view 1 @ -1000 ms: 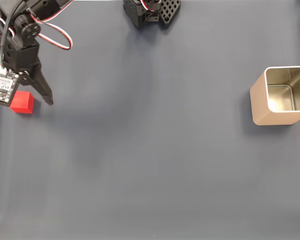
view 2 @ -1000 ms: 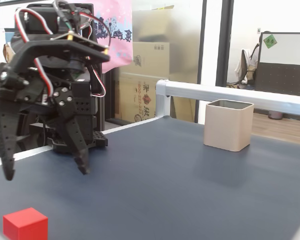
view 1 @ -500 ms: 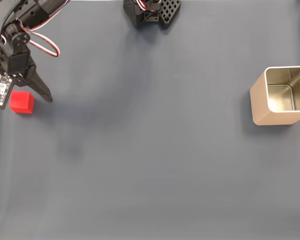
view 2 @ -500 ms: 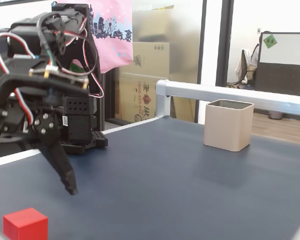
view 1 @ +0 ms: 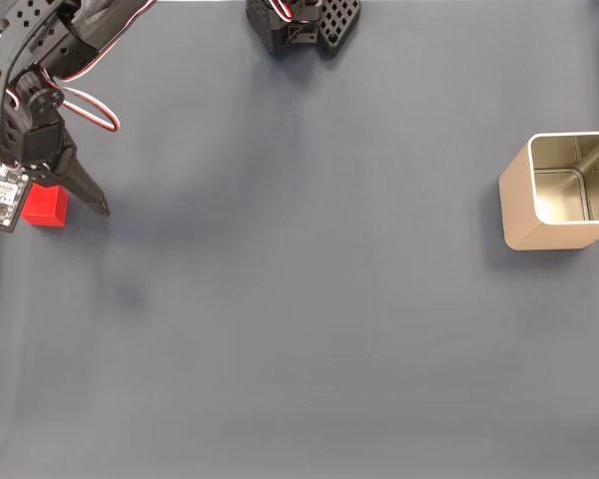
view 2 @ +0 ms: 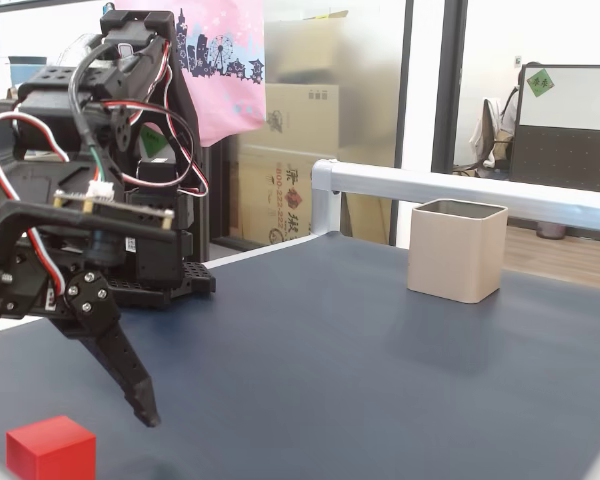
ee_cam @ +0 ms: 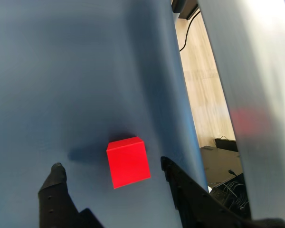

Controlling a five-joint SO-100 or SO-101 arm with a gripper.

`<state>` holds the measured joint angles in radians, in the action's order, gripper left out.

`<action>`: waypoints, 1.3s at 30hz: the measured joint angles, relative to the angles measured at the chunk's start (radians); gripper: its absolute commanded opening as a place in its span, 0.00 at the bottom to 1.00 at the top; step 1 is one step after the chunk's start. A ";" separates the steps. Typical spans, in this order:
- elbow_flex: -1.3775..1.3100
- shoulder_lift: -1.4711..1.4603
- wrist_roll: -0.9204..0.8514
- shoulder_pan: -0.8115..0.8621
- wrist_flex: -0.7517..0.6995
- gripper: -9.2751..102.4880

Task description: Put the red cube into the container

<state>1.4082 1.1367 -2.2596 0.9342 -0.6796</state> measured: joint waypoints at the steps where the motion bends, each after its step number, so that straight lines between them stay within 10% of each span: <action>1: 0.000 -0.003 0.005 0.000 0.005 0.48; 39: 0.008 -0.020 0.009 -0.038 -0.011 0.11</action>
<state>1.4159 1.1167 -2.2503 0.8958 -0.6903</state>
